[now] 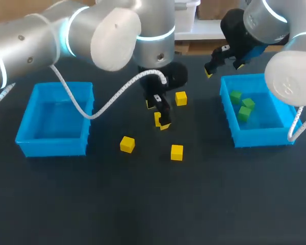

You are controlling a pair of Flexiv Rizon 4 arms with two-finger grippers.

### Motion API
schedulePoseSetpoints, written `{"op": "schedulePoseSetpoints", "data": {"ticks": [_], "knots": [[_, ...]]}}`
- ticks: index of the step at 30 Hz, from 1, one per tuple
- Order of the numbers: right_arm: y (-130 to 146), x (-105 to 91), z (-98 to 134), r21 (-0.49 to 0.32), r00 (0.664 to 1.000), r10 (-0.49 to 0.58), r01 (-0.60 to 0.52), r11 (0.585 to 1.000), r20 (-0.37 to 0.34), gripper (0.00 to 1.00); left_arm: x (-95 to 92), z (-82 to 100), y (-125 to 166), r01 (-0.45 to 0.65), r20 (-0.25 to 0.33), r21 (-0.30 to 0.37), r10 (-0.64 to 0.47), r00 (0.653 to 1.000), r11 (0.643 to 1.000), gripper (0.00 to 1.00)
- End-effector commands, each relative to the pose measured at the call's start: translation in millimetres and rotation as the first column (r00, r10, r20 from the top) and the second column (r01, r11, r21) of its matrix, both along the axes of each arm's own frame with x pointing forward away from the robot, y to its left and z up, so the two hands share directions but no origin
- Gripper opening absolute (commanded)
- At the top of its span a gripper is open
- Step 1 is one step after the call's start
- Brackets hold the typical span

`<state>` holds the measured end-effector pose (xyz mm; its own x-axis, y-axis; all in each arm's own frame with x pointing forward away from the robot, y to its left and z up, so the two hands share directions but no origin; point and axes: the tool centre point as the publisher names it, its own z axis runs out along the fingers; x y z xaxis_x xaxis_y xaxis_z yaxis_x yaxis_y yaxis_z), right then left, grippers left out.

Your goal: Put the green cubes in the right bin and the yellow cubes in the left bin.

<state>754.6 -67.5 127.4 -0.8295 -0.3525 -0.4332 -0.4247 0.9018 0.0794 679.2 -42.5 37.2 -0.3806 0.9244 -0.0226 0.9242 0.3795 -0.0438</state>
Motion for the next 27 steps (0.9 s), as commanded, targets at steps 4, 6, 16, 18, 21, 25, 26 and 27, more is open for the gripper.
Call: {"op": "schedulePoseSetpoints", "data": {"ticks": [4,6,16,18,21,25,26,27], "knots": [[-0.4,-0.2,0.2,0.0,1.0,0.001,-0.001,1.0,0.0,1.0,-10.8,-5.4,5.7,-0.066,-0.032,-0.089,0.064,0.997,0.994,1.0],[-0.4,-0.2,0.2,0.0,1.0,0.001,-0.001,1.0,0.0,1.0,-12.7,-7.9,6.2,-0.086,-0.096,-0.129,0.074,0.993,0.988,1.0],[-0.4,-0.2,0.2,0.0,1.0,0.001,-0.001,1.0,0.0,1.0,-4.7,-7.7,9.5,-0.054,-0.08,-0.075,0.048,0.996,0.996,1.0],[-0.4,-0.2,0.2,0.0,1.0,0.001,-0.001,1.0,0.0,1.0,-4.3,-7.3,9.2,-0.011,-0.062,-0.049,0.008,0.998,0.999,1.0],[-0.4,-0.2,0.2,0.0,1.0,0.001,-0.001,1.0,0.0,1.0,-5.3,-5.7,9.8,0.007,-0.043,-0.029,-0.008,0.999,1.0,1.0],[-0.4,-0.2,0.2,0.0,1.0,0.001,-0.001,1.0,0.0,1.0,-6.0,-5.7,10.3,0.007,-0.012,-0.01,-0.007,1.0,1.0,1.0],[-0.4,-0.2,0.2,0.0,1.0,0.001,-0.001,1.0,0.0,1.0,-6.1,-5.4,9.5,0.004,0.002,-0.002,-0.004,1.0,1.0,1.0],[-0.4,-0.2,0.2,0.0,1.0,0.001,-0.001,1.0,0.0,1.0,-5.9,-5.5,8.9,0.003,0.001,-0.004,-0.003,1.0,1.0,1.0]]}}
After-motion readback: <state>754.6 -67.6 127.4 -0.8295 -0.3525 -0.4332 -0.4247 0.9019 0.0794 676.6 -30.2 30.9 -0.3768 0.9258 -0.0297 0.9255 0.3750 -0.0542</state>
